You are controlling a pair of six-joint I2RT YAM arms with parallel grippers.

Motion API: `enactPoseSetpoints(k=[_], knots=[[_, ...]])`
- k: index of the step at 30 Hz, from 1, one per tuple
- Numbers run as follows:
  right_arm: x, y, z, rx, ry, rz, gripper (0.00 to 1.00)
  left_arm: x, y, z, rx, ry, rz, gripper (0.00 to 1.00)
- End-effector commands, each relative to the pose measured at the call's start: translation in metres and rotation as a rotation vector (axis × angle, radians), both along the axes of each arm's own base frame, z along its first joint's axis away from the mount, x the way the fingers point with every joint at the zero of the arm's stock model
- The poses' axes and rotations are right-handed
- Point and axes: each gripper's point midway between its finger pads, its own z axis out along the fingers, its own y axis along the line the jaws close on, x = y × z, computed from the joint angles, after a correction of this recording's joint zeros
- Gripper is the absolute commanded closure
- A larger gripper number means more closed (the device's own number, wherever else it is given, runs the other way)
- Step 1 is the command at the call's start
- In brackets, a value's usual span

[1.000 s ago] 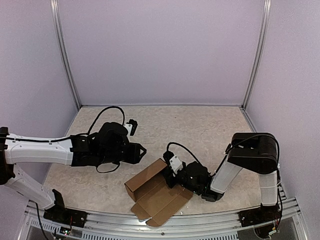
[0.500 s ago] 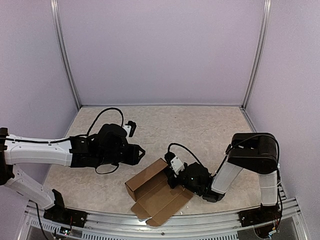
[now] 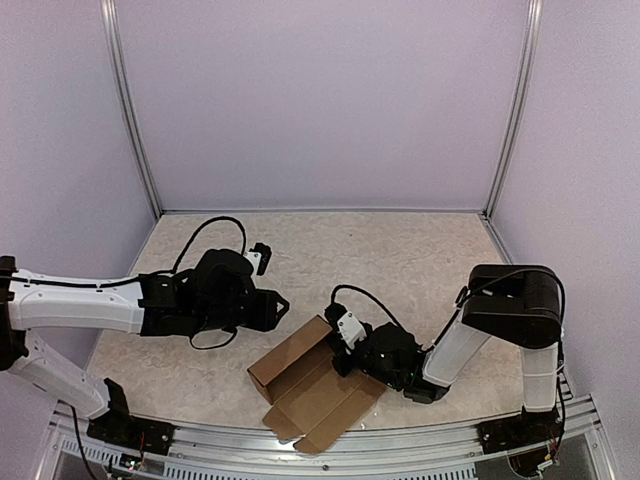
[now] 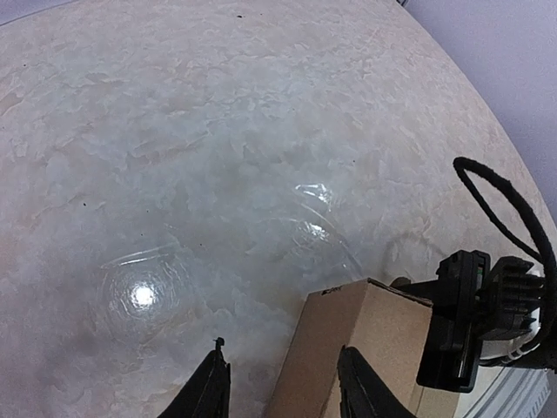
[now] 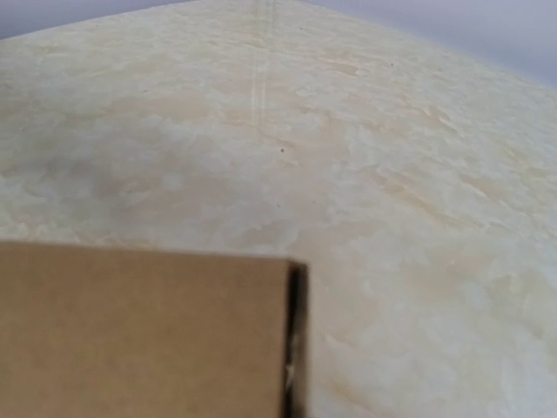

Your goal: Fold the paper box

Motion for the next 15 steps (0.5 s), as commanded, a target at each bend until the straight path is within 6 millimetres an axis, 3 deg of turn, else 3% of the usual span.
enactPoseSetpoints(k=[1,5,9,15], knots=[[-0.004,0.008,0.007,-0.042,-0.020,0.029,0.93,0.002,0.010,0.002,0.003,-0.015,0.026,0.58],[-0.007,0.011,0.011,-0.077,-0.041,0.062,0.64,0.003,0.016,0.004,0.007,-0.026,0.043,0.53],[-0.014,0.012,0.009,-0.148,-0.047,0.113,0.55,0.004,0.023,0.010,0.012,-0.042,0.057,0.50],[-0.027,-0.005,0.007,-0.229,-0.045,0.164,0.48,0.006,0.032,0.015,0.010,-0.056,0.073,0.49]])
